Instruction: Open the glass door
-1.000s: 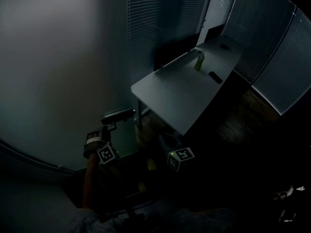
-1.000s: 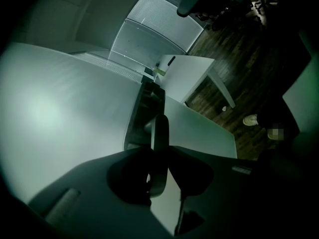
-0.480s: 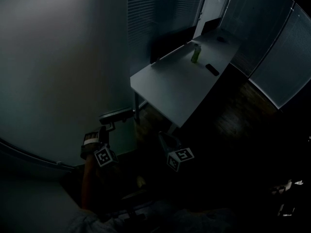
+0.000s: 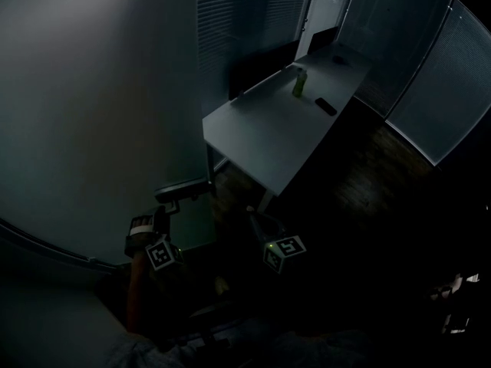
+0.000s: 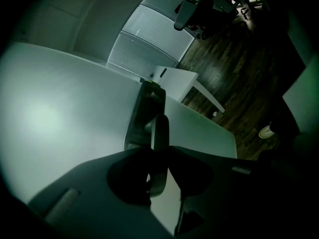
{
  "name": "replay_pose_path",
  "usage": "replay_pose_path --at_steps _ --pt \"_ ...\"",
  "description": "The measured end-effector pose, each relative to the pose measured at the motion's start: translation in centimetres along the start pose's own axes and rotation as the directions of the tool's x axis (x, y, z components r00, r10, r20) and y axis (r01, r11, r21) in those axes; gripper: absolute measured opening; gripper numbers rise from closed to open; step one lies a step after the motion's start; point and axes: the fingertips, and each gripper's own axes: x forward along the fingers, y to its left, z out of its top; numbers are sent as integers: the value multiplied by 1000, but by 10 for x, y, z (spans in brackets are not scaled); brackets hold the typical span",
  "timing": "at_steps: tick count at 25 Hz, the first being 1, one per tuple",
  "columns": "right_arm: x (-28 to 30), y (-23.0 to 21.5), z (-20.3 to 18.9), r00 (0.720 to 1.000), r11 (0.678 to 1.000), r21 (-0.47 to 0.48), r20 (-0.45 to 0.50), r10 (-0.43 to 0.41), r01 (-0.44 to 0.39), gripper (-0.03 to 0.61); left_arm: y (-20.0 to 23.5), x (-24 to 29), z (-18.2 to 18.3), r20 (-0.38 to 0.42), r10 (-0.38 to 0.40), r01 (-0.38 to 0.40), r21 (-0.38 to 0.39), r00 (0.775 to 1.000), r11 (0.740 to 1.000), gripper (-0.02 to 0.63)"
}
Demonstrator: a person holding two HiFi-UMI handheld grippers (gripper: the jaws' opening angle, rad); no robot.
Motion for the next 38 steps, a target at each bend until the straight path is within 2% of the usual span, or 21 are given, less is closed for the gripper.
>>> replay_pose_path --at_steps 12,16,18,25,38 --pt "-55 30 -11 1000 1000 -15 23 -9 9 2 -28 -43 12 42 -14 13 6 999 1000 110" --pt "-78 42 -19 999 1000 -6 34 -23 23 2 -36 -54 8 62 29 -31 33 998 999 112" --pt "-93 47 -24 999 1000 -8 36 -30 30 2 -43 -68 11 67 -3 2 20 998 1000 114" --pt "-141 66 -33 997 998 -3 53 -55 55 2 -61 -110 13 90 -26 24 23 996 999 115" --pt "-169 81 -41 996 997 -3 56 -73 73 2 -76 -127 10 113 -47 44 32 992 999 118"
